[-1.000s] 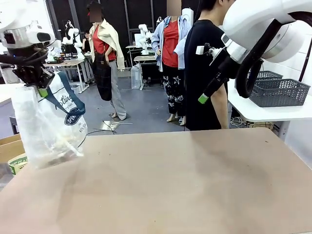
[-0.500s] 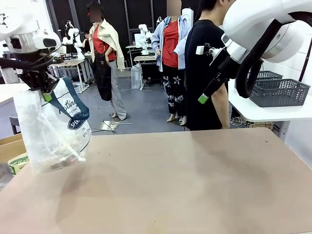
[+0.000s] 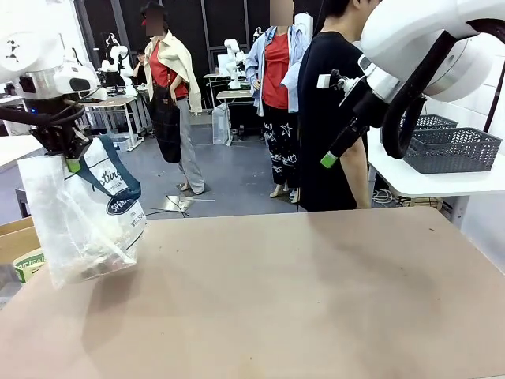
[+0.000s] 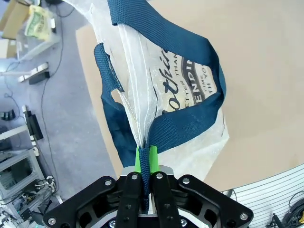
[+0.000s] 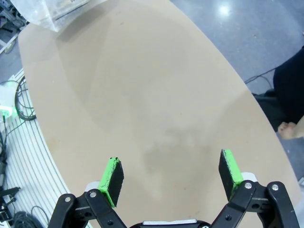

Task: Transfer purchased items from the store into the shopping bag.
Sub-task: Move the Reusable shopping bag to the right side of the table.

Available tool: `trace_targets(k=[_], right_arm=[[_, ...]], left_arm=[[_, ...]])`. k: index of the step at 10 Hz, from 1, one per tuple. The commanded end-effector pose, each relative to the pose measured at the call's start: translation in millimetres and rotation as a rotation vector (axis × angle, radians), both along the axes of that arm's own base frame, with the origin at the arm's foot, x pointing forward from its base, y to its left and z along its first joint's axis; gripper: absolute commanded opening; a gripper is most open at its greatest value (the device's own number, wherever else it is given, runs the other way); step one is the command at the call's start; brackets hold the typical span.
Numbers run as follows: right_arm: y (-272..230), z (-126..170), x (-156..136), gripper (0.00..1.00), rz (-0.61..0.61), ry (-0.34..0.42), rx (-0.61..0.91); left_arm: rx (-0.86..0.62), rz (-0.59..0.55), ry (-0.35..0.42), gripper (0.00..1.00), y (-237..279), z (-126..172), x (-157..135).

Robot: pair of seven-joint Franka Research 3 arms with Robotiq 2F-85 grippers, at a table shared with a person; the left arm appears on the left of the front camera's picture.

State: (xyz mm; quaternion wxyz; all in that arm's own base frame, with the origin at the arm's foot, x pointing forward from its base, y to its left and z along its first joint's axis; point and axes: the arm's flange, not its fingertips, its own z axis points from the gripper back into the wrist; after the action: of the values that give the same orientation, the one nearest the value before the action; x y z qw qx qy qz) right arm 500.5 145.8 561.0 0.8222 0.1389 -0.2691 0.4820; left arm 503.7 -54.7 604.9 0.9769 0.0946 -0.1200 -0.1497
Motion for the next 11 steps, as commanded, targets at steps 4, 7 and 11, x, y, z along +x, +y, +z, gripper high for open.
trace_targets(k=[4,7,11], right_arm=[[1,-1,0,1.0,-0.01,0.007,-0.007],[1,-1,0,1.0,-0.01,0.007,-0.007],[1,-1,0,1.0,-0.01,0.007,-0.007]], left_arm=[[0.011,-0.034,-0.02,0.0,51,-13,12],[0.016,-0.064,-0.039,0.0,67,-31,10],[0.041,-0.086,-0.046,0.0,69,-50,1]])
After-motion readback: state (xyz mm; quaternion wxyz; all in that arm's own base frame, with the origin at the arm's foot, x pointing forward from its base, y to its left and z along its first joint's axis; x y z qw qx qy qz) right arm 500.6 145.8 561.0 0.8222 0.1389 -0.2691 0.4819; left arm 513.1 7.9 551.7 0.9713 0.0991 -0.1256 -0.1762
